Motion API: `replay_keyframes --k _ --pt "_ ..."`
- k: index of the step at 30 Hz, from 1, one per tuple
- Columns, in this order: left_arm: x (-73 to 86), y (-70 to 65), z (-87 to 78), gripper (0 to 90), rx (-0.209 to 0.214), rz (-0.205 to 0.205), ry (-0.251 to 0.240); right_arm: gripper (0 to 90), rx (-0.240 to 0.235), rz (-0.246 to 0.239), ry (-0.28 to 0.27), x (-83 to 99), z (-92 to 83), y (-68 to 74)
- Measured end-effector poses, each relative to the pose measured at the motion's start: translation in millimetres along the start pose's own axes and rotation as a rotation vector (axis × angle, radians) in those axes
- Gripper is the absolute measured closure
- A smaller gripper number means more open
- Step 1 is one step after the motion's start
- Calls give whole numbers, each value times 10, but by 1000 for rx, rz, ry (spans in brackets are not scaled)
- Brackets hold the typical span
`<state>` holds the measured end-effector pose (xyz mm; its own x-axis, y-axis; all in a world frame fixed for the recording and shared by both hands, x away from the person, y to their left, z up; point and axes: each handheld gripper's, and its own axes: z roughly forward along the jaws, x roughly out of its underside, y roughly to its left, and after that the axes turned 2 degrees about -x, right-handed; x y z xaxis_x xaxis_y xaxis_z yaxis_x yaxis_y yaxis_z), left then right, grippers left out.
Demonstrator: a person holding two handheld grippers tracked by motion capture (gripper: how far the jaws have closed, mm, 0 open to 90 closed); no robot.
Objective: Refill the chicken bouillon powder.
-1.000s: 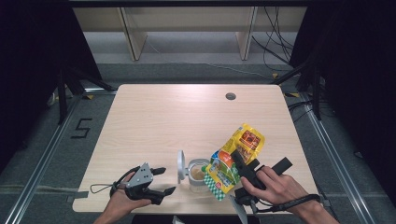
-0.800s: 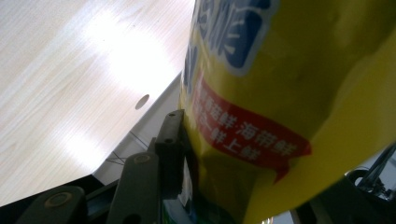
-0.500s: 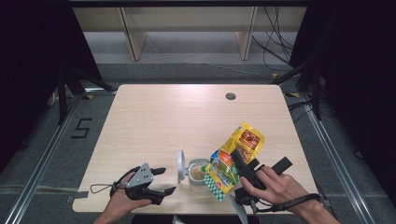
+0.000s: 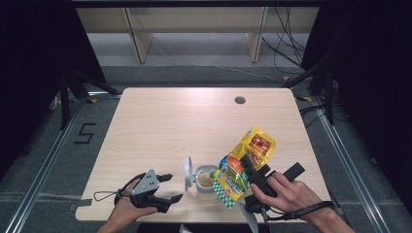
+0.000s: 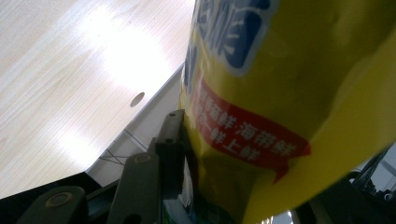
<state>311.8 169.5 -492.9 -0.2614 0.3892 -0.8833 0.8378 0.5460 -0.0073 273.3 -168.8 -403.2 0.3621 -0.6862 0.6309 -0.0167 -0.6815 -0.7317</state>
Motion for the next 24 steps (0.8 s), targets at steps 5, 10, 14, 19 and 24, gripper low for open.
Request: replay_keyframes --k 5,10,14,19,24 --pt "-2 7 4 234 3 10 2 604 -17 -5 -10 14 -5 0" --pt "-2 5 7 234 6 9 0 605 -14 -14 -11 34 -6 -10" --pt "-2 8 4 234 3 12 2 606 -9 -11 -9 33 -7 -12" --pt "-4 2 -1 234 0 5 1 608 -8 7 -4 29 -17 -11" --pt "-1 -5 0 234 1 -13 1 610 -3 -7 -5 34 -21 -22"
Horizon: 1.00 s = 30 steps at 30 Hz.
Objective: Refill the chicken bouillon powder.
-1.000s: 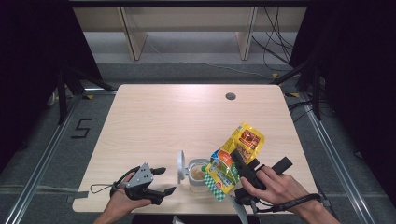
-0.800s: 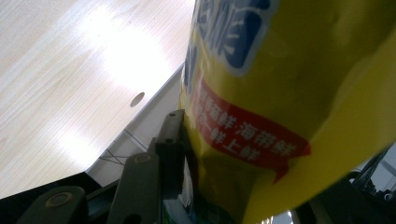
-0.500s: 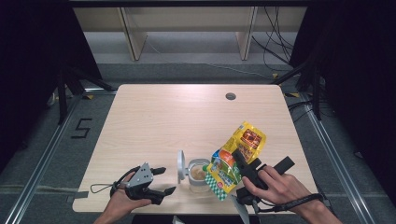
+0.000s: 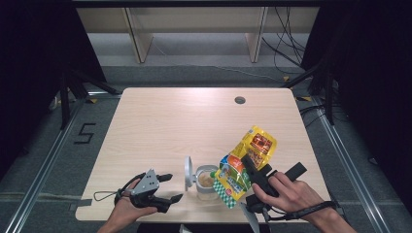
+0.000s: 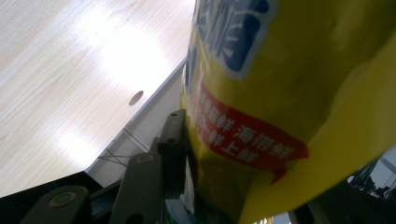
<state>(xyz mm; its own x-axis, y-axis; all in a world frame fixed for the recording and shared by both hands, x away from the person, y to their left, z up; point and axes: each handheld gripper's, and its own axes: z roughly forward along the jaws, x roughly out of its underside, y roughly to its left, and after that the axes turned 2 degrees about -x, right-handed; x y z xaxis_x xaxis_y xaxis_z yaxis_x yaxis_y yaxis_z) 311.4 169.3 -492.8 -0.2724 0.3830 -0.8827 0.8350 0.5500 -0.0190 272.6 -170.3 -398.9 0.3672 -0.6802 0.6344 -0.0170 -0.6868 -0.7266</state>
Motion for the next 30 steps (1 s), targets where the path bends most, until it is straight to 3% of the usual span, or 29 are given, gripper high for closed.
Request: replay_keyframes --k 1,4,8,14,26,28,30 --pt "0 -1 0 234 -2 1 -1 610 -4 14 -3 4 4 12" --pt "-3 9 0 234 -1 20 1 611 -2 -6 -10 13 10 4" --pt "0 -1 0 234 -4 2 1 611 -4 14 -1 19 4 14" --pt "0 0 -1 234 -2 1 0 612 -7 -5 3 19 -6 10" --pt "1 0 -1 234 -4 3 0 627 0 7 -5 20 -1 11" --pt "2 1 0 234 -3 2 1 628 -7 -19 -11 21 7 -3" --pt "2 1 -1 234 -4 3 0 628 -7 -15 -9 20 7 -2"
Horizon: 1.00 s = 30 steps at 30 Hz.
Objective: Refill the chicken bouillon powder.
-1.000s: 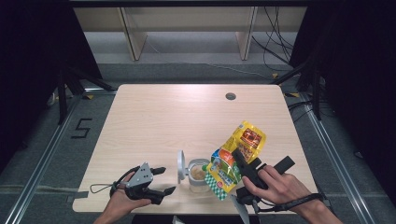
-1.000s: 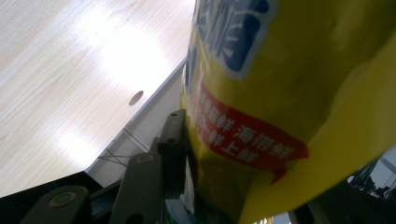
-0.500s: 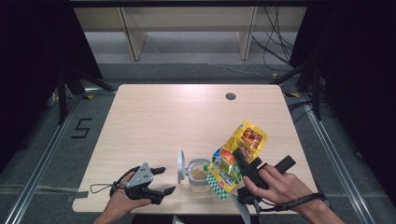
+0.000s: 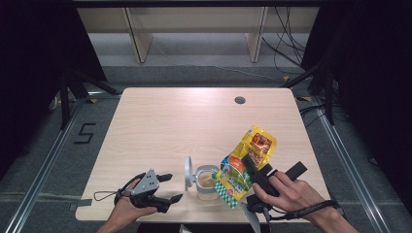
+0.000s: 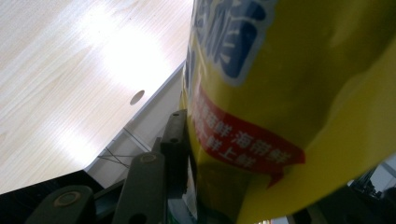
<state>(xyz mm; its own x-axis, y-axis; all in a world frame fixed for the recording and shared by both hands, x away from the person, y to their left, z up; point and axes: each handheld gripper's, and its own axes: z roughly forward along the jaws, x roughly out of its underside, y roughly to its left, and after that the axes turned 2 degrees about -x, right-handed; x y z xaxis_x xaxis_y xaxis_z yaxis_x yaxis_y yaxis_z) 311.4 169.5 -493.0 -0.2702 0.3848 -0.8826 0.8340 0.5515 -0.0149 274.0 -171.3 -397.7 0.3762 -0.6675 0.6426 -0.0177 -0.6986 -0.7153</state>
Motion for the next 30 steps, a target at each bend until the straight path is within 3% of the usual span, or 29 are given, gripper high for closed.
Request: replay_keyframes --k 1,7,19,30 --pt "-1 3 1 234 7 -2 -2 629 5 23 11 -1 -5 11" --pt "-1 -1 0 234 4 -2 0 632 -4 34 10 20 1 1" --pt "1 0 0 234 4 -1 1 635 15 14 9 28 -9 -14" --pt "0 -1 3 234 7 -7 -5 637 12 35 9 35 -9 -10"
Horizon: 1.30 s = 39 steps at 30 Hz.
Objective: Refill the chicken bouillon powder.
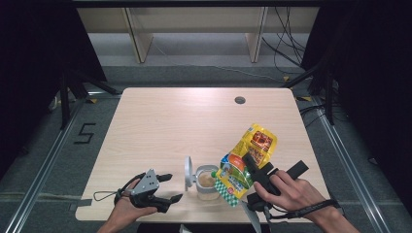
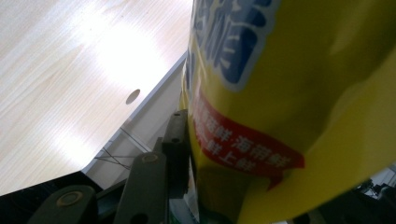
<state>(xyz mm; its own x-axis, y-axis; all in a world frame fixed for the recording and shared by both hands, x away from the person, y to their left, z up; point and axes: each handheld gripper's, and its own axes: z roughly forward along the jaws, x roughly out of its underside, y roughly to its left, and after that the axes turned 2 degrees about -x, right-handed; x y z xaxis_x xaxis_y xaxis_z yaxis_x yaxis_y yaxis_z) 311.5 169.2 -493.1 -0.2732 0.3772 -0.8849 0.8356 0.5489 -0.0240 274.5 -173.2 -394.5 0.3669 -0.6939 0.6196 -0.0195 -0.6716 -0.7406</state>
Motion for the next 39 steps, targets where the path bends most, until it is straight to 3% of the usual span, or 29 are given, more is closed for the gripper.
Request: replay_keyframes --k 39 --pt "-1 1 -2 234 -1 1 -1 643 4 -10 1 4 -4 -10"
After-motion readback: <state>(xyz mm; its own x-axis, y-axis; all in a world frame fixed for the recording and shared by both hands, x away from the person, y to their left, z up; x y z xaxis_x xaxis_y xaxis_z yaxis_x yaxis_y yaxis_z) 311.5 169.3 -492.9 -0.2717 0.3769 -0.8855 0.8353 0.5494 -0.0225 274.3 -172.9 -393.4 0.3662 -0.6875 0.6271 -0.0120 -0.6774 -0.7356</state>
